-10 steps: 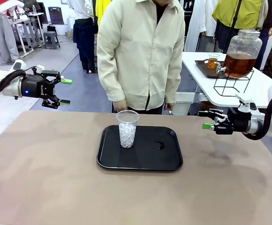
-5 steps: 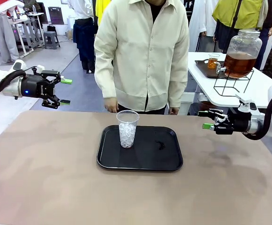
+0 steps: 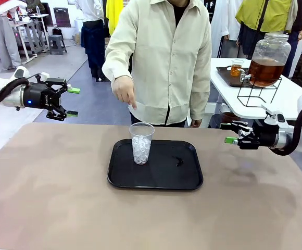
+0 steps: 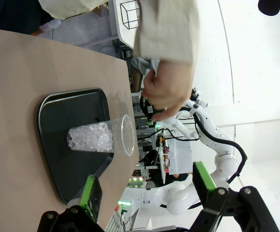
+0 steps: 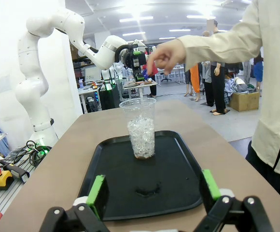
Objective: Pour the drink into the iced cup.
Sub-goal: Pick up the iced cup indicated by the human and present it to them.
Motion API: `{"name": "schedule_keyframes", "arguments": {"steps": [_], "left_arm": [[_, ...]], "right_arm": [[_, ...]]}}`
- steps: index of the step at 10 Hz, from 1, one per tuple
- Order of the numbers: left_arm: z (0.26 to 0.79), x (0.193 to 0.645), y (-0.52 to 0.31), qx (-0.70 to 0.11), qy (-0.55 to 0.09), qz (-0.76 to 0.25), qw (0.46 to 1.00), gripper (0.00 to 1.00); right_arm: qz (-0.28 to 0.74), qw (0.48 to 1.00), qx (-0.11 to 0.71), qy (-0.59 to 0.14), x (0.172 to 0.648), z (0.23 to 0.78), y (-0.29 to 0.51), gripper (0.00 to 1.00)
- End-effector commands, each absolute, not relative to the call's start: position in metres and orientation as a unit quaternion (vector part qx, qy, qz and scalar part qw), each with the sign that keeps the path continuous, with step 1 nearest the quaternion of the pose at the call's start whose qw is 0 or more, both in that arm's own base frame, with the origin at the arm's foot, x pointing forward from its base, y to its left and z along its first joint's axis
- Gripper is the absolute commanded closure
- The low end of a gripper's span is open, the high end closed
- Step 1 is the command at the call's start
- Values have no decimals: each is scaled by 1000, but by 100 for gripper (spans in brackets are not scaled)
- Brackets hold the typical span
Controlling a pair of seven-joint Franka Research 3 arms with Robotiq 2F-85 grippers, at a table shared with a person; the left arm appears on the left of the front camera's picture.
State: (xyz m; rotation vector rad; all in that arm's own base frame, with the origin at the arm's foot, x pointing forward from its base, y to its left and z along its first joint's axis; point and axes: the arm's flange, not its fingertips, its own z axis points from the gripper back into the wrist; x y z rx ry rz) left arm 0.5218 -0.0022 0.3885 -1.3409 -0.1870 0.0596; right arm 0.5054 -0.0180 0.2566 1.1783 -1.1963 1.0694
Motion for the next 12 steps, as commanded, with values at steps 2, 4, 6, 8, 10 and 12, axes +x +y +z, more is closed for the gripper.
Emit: {"name": "schedule_keyframes", "arguments": {"steps": [2, 4, 6, 8, 10, 12], "left_arm": [[390, 521, -2, -619, -89, 27, 780, 0], [390, 521, -2, -619, -89, 27, 780, 0], [390, 521, -2, -619, -89, 27, 780, 0], [390, 521, -2, -619, -89, 27, 780, 0], [388, 522, -2, -620, -86, 28, 779, 0], [396, 517, -4, -628, -196, -112, 745, 0]], "right_arm": [[452, 545, 497, -502, 506, 260, -16, 0], [452, 545, 497, -502, 506, 260, -16, 0], [452, 545, 497, -502, 506, 260, -16, 0], [452, 545, 497, -502, 506, 260, -16, 0], [452, 545, 497, -502, 506, 260, -16, 0], [452, 545, 497, -502, 506, 260, -16, 0]]}}
